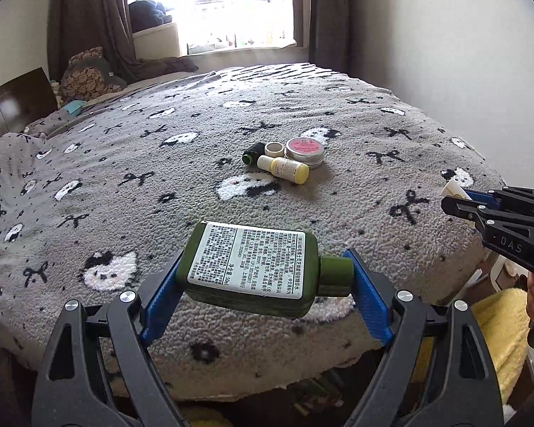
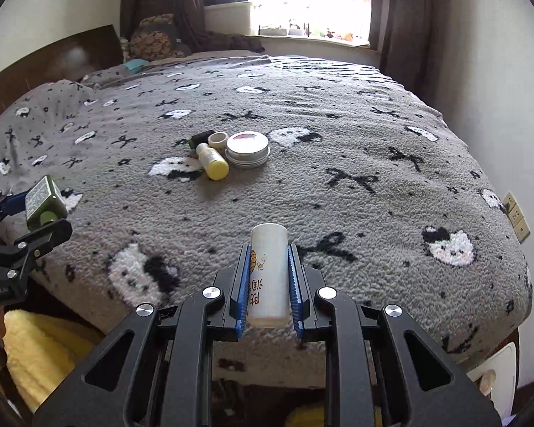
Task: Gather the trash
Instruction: 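Lower the green bottle and white tube into the bin and open both tools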
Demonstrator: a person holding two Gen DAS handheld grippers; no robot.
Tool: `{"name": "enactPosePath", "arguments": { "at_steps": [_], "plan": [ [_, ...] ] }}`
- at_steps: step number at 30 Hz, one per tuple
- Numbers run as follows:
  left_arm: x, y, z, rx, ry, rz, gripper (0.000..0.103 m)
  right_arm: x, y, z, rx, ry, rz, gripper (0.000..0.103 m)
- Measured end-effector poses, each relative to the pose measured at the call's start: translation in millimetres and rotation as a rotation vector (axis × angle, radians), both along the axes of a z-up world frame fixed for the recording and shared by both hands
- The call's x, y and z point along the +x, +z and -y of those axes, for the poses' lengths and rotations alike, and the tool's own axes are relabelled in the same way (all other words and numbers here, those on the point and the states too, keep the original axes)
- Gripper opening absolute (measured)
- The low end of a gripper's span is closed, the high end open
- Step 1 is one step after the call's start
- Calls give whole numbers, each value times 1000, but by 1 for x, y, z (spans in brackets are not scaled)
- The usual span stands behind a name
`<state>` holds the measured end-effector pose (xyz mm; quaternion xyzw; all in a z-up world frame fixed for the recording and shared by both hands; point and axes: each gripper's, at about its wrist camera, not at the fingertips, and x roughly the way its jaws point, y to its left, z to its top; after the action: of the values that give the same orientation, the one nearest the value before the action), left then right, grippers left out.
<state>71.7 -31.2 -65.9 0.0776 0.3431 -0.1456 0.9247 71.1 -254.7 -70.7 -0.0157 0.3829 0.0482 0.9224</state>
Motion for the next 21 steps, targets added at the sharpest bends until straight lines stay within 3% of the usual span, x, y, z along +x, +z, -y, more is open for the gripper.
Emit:
{"name": "enactPosePath", "arguments": {
  "at_steps": [10, 14, 21],
  "plan": [
    [-63, -20, -7, 14, 10, -18, 82, -68, -11, -22, 18, 71, -10, 21],
    [-80, -41, -8, 15, 11, -62, 82, -87, -36, -30, 28, 89, -85, 21],
    [-92, -102, -4, 32, -8, -217, 82, -103, -91, -39, 41, 99, -249, 21]
  ]
}}
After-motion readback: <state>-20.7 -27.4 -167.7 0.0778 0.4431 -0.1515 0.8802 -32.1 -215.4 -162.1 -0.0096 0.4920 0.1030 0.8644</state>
